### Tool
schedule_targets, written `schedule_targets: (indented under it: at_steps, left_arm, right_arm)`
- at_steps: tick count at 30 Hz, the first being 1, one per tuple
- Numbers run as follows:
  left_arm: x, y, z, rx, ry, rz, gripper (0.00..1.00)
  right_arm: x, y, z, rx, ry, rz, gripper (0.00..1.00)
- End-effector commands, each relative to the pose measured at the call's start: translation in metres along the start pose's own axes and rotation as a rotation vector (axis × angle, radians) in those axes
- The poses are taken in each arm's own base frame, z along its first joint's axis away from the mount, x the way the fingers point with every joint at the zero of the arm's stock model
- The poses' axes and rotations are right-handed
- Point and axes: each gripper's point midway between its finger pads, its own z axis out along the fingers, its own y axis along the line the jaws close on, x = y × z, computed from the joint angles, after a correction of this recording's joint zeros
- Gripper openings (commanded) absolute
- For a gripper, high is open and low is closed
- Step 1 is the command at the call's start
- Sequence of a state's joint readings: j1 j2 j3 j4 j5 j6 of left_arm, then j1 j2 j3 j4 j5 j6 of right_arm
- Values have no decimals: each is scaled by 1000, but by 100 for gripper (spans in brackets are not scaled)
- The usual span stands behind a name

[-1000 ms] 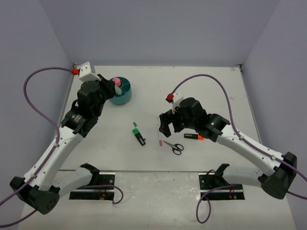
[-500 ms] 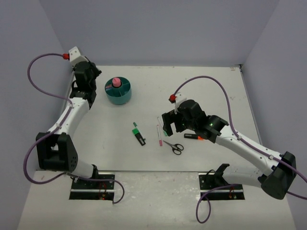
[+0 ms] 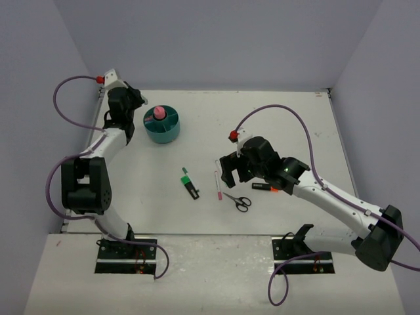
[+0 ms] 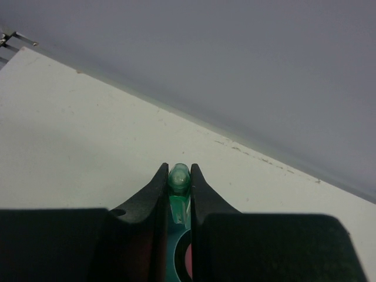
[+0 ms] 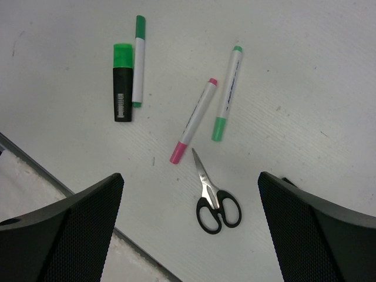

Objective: Sort the stationery into containers
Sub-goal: Place the pen in the storage box.

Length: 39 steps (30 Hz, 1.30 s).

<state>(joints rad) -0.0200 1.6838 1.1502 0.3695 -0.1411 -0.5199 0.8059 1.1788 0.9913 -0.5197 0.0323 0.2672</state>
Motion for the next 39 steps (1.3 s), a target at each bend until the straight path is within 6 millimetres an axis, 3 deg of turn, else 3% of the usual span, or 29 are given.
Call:
schedule_targets:
  at_steps: [1,4,14,15,16,19,21,26,28,30,33,36,39]
  left_arm:
    - [13,7,5,16,-24,-22,0]
    - [29,12,5,22,1,-21,0]
    - [51,17,6,22,49,-46,2]
    - [54,19,6,19,56,-44,10]
    - [57,20,6,15,64,-44,29]
    - [56,18,3,21,61,-57,59]
    - [54,18,1,21,57,-68,66]
    - [18,12,-16,-6,-10,-113,75]
    - [-15,4,-35,-18,-64,-157,79]
    - [-35,0,-57,-48,-63,-211,86]
    - [-74,-16,-114,-36,-52,-262,99]
    - [-84,-32,-166,49,-3,-234,100]
    - [-79,-36,-219,113,61,-134,100]
  right_arm:
    - [-5,3,1,-17,-10,-6,99]
    - [-5,4,2,-20,-8,-8,99]
    - [-3,5,4,-26,3,-14,99]
    - [-3,5,4,-30,5,-14,99]
    - [-2,8,4,-46,10,-14,99]
    - [-1,8,5,-49,14,-15,99]
    - [-1,8,6,-45,16,-15,99]
    - [1,3,9,-17,24,-7,99]
    - [0,0,10,2,20,-2,99]
    - [1,-1,12,13,23,5,99]
    - [2,-4,18,34,38,17,99]
    - [3,-9,24,65,48,38,99]
    - [1,-13,30,101,47,69,99]
